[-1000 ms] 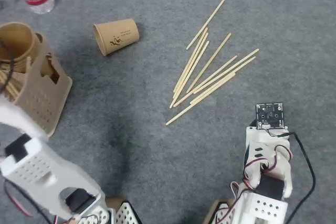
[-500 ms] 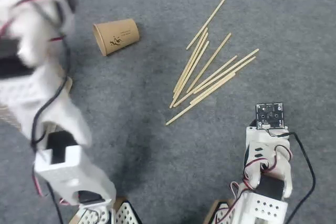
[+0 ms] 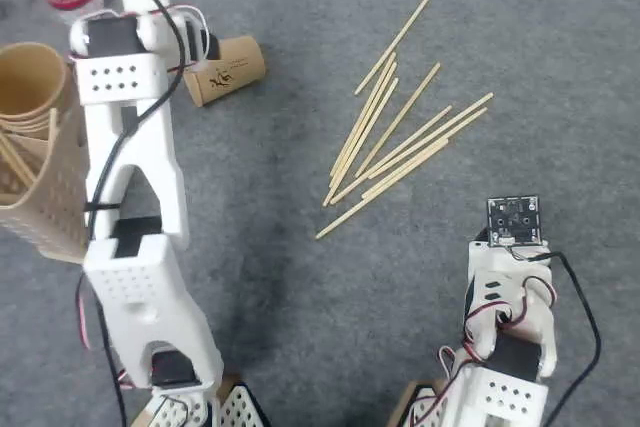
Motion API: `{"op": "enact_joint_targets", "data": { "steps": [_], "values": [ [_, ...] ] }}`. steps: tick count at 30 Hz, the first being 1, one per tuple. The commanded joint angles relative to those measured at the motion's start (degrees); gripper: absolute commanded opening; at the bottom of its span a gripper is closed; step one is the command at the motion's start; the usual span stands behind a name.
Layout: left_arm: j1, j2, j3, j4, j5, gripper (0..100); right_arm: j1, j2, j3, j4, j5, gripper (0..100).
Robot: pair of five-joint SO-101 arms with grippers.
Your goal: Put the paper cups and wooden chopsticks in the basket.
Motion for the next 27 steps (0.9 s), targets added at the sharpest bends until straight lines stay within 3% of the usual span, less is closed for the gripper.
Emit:
{"op": "enact_joint_targets", "data": {
  "steps": [1, 15, 27],
  "values": [
    [-1.4, 2.7, -0.1, -5.9, 1.9, 26, -1.6, -0.5, 1.1, 0.4, 1.3, 1.6],
    [-1.1, 16.4, -0.2, -19.8, 2.0, 26, -1.8, -0.1, 1.1, 0.4, 3.3, 1.5],
    [6.0, 16.5, 0.3, -22.2, 1.9, 26, -1.8, -0.1, 1.1, 0.5, 3.4, 1.4]
  ]
}}
